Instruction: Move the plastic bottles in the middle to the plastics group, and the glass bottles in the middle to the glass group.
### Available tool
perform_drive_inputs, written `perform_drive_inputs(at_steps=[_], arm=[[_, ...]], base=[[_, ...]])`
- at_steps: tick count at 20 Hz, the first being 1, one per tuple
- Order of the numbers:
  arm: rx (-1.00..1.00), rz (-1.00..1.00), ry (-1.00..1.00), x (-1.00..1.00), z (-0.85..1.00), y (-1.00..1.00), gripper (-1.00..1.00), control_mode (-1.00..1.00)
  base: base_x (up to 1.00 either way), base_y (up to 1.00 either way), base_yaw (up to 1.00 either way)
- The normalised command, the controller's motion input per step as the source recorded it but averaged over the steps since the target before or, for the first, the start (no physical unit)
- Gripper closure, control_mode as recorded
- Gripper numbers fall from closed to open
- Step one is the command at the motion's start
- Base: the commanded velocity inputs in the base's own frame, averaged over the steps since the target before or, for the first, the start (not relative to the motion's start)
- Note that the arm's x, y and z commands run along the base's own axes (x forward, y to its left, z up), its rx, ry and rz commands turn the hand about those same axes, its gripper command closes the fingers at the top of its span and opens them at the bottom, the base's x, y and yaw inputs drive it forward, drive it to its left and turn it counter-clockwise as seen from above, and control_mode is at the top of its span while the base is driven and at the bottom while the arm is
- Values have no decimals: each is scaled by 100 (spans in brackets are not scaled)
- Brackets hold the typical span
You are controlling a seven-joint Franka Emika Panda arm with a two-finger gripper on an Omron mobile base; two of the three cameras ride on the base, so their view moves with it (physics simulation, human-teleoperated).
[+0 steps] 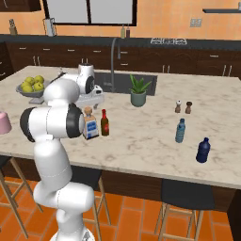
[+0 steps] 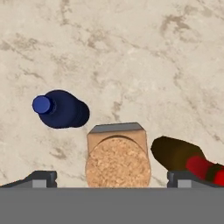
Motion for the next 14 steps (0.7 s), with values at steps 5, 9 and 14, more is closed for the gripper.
perform_drive_inputs(at_steps=[5,9,14], arm=[[0,0,0,0,-13,2,-100,-100],[0,0,0,0,-14,11,-100,-100],[0,0,0,0,-25,7,-100,-100]], base=[[0,0,0],[0,0,0],[0,0,0]])
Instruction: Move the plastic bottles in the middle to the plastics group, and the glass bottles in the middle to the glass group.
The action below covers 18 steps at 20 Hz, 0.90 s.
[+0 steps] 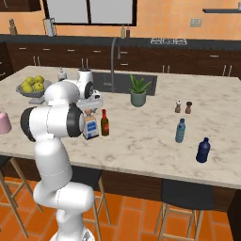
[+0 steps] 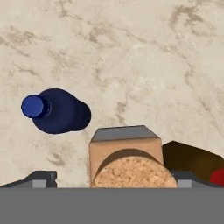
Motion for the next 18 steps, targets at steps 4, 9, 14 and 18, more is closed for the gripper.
perform_drive_inputs(at_steps=[4,9,14,18], arm=[[0,0,0,0,-12,1,100,-100],[0,0,0,0,0,0,100,-100],[0,0,0,-1,16,0,100,-100],[0,0,0,-37,20,0,100,-100]], base=[[0,0,0],[0,0,0],[0,0,0],[0,0,0]])
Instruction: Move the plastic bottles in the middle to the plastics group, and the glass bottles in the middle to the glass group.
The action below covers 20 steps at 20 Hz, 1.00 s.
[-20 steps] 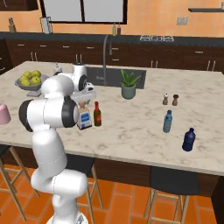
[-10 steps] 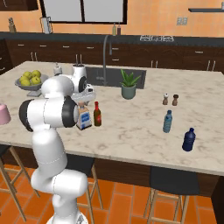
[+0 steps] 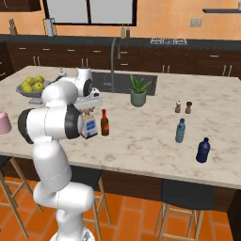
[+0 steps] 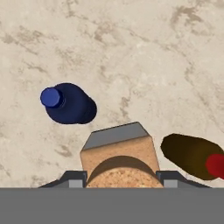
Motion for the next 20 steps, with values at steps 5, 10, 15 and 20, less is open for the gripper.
perform_drive_inputs(at_steps=[5,10,15,20], arm=[[1,0,-7,-56,2,-3,100,-100],[2,0,-11,-75,0,-15,100,-100],[4,0,-18,-91,3,-2,100,-100],[0,-1,-1,-58,51,20,100,-100]], base=[[0,0,0],[0,0,0],[0,0,0],[0,0,0]])
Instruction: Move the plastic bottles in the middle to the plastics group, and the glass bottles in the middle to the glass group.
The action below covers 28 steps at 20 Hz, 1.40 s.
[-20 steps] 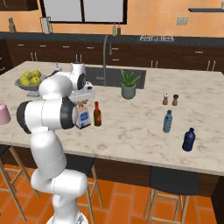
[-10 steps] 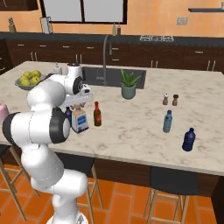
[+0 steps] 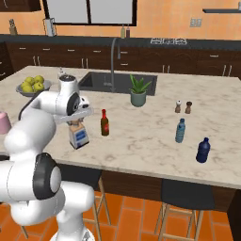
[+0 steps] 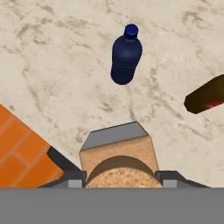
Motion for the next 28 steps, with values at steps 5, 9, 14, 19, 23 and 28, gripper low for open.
perform_drive_inputs(at_steps=[5,9,14,19,23,28], arm=[[-5,0,17,-38,40,40,100,-100],[-13,0,28,-11,22,78,100,-100],[-11,-2,18,-24,13,89,100,-100],[-2,-4,3,-16,13,55,100,-100],[1,-11,0,0,2,47,100,-100],[15,-18,-4,2,-9,35,100,-100]], base=[[0,0,0],[0,0,0],[0,0,0],[0,0,0],[0,0,0],[0,0,0]])
